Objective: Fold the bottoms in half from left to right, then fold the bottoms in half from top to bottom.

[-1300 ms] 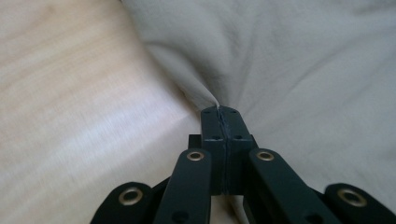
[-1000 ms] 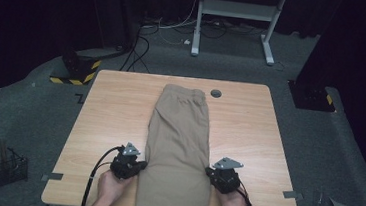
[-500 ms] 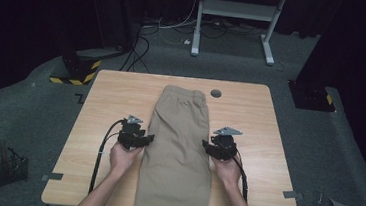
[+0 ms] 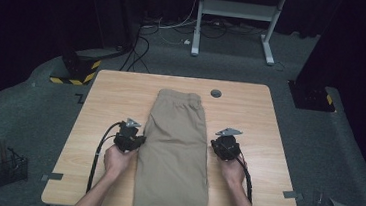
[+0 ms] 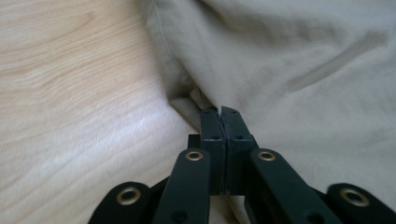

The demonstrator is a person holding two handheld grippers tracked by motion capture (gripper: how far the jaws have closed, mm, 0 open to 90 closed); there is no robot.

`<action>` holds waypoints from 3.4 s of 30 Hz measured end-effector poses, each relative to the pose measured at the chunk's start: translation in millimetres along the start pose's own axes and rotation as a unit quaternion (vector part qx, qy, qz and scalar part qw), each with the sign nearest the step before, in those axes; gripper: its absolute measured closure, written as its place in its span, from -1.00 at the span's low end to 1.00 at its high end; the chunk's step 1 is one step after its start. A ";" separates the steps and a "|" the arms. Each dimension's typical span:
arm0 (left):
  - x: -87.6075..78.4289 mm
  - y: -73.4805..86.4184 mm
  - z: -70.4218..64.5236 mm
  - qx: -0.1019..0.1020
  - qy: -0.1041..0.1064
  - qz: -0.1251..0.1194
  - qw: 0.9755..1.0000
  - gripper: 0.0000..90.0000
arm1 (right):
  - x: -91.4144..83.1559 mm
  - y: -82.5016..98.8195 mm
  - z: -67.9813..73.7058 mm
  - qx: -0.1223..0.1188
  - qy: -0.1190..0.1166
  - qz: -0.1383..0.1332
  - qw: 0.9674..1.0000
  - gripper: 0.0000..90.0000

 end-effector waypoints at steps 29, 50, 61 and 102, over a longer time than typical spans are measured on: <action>15.3 -32.7 32.9 -0.054 -0.025 -0.032 0.998 0.40 | 22.3 -7.6 -29.5 0.052 0.040 0.004 0.998 0.96; -29.0 46.0 -31.3 0.049 0.052 -0.022 0.997 -0.14 | -11.5 -19.6 89.1 -0.079 -0.078 -0.079 0.991 0.11; -18.4 63.1 -37.5 0.051 0.030 -0.005 0.998 -0.13 | -7.5 1.2 109.0 -0.107 -0.072 -0.051 0.990 0.07; 31.5 14.2 -49.3 0.075 0.019 -0.017 0.997 -0.12 | 10.4 -3.8 56.2 -0.046 -0.037 -0.037 0.998 0.04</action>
Point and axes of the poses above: each handheld gripper's, and its own axes: x roughly forward along the jaws, y roughly out of its underside, z roughly to its left, the point moved 3 cm from there along x, roughly forward along the jaws, and after that the axes turned 14 degrees about -x, right-handed, at the moved point
